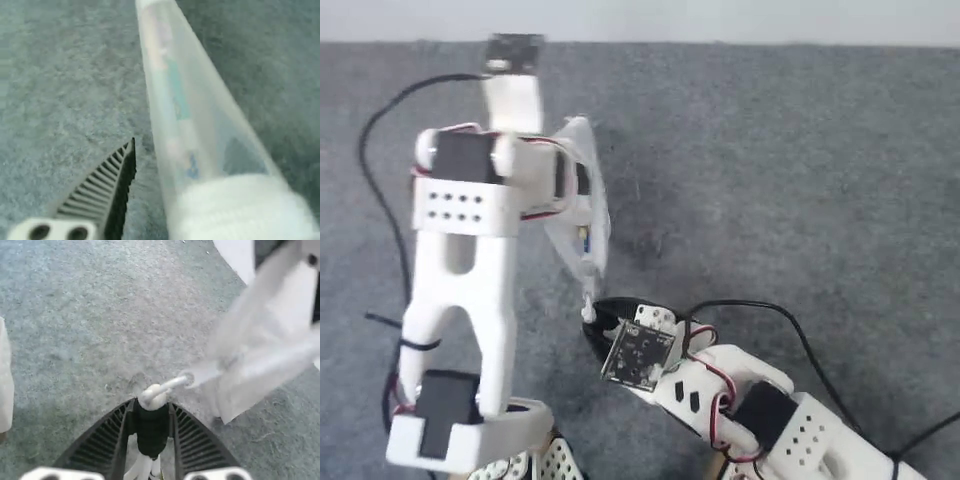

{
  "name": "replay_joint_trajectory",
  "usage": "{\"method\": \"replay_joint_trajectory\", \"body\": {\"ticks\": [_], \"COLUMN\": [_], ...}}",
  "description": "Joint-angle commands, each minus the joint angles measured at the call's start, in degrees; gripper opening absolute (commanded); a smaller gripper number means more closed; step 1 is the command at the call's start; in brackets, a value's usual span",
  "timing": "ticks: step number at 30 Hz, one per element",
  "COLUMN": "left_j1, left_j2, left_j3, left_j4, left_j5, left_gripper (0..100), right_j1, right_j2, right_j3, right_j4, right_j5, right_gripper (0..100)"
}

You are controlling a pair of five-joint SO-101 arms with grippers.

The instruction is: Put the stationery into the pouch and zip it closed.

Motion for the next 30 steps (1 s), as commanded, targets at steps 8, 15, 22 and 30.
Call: {"method": "replay_joint_trajectory", "body": {"ticks": [8,15,22,30], "left_j1": [10.9,10.9,6.15,6.68], "left_j2": [-12.48,-19.78,-25.05,-30.24], "left_j3": [3.12,11.65,8.92,8.92], "left_j4": [1.85,-4.57,-0.88,-0.97], "left_j5": [-1.23,-5.1,-9.05,-10.55], "left_gripper": [27,28,28,28], "right_j1": [-0.92,-0.92,4.7,9.01], "right_j2": [-5.76,-9.63,-15.43,-24.57], "right_j3": [-1.14,-1.05,0.35,0.35], "right_j4": [0.04,0.48,0.48,5.14], "right_j5": [0.88,0.88,0.88,0.88], "right_gripper": [0.6,0.6,0.6,0.6]}}
